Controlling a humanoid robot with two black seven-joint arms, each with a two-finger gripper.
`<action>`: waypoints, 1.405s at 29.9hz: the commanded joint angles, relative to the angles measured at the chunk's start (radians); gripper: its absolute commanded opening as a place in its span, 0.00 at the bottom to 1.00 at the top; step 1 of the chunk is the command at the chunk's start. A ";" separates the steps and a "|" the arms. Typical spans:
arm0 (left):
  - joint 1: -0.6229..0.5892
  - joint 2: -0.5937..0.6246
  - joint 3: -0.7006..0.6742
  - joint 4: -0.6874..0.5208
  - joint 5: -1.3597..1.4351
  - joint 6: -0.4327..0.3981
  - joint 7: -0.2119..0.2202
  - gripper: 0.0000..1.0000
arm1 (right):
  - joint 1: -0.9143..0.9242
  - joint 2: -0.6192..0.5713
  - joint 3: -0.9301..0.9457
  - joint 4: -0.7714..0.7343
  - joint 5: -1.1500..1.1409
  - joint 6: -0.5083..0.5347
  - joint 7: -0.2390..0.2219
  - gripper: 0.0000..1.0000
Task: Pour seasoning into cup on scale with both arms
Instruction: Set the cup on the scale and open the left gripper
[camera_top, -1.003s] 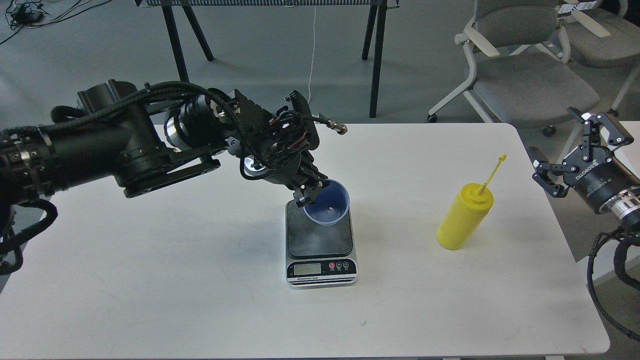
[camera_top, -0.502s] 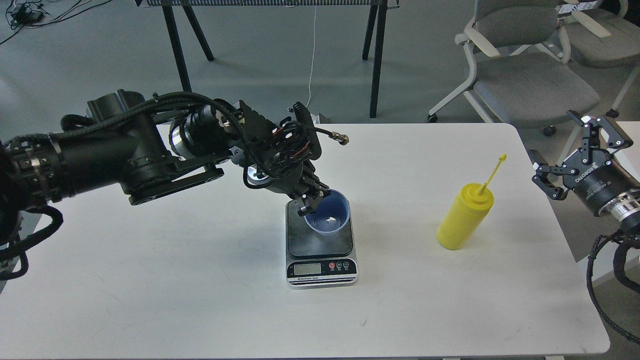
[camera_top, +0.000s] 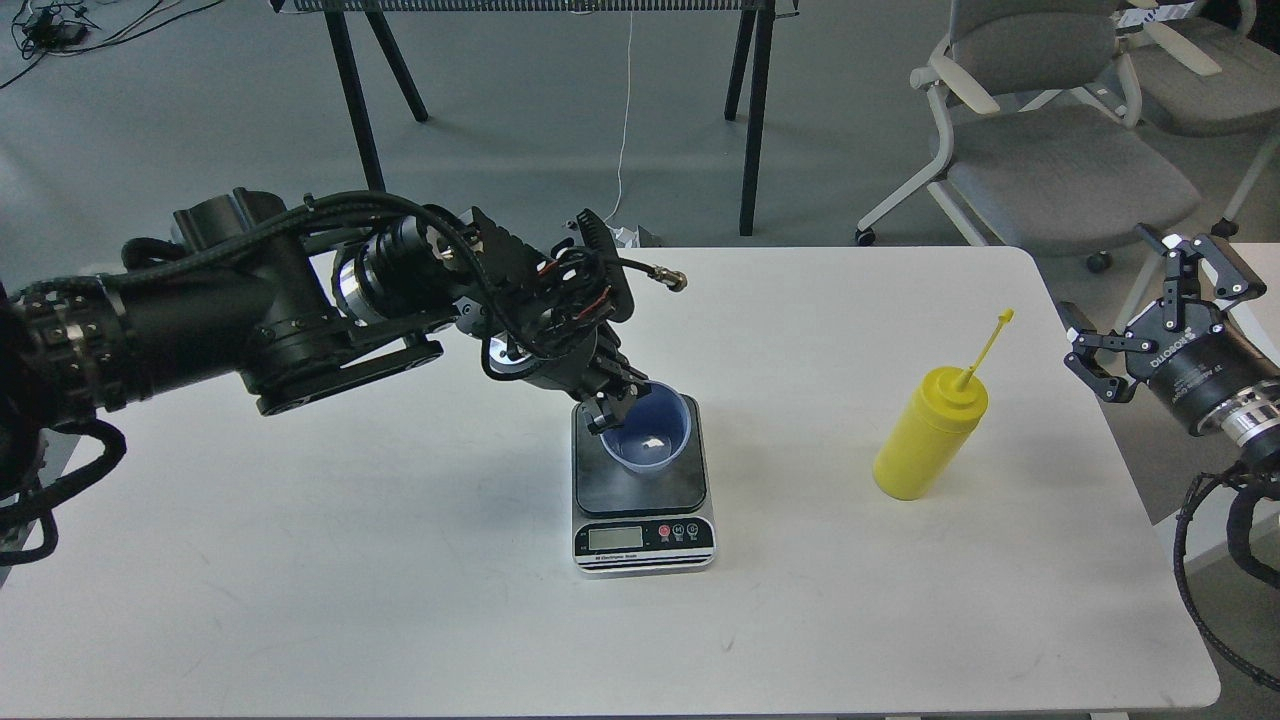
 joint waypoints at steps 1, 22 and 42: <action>0.000 -0.005 -0.002 0.000 -0.001 0.000 0.000 0.08 | -0.003 0.000 0.000 0.000 0.000 0.000 0.000 0.99; -0.006 -0.018 -0.014 0.086 -0.007 0.000 0.000 0.45 | -0.014 0.000 0.002 0.003 0.000 0.000 0.000 0.99; -0.234 0.012 -0.017 0.296 -0.717 0.000 0.000 0.86 | 0.057 -0.015 -0.045 0.006 -0.011 0.000 -0.018 0.99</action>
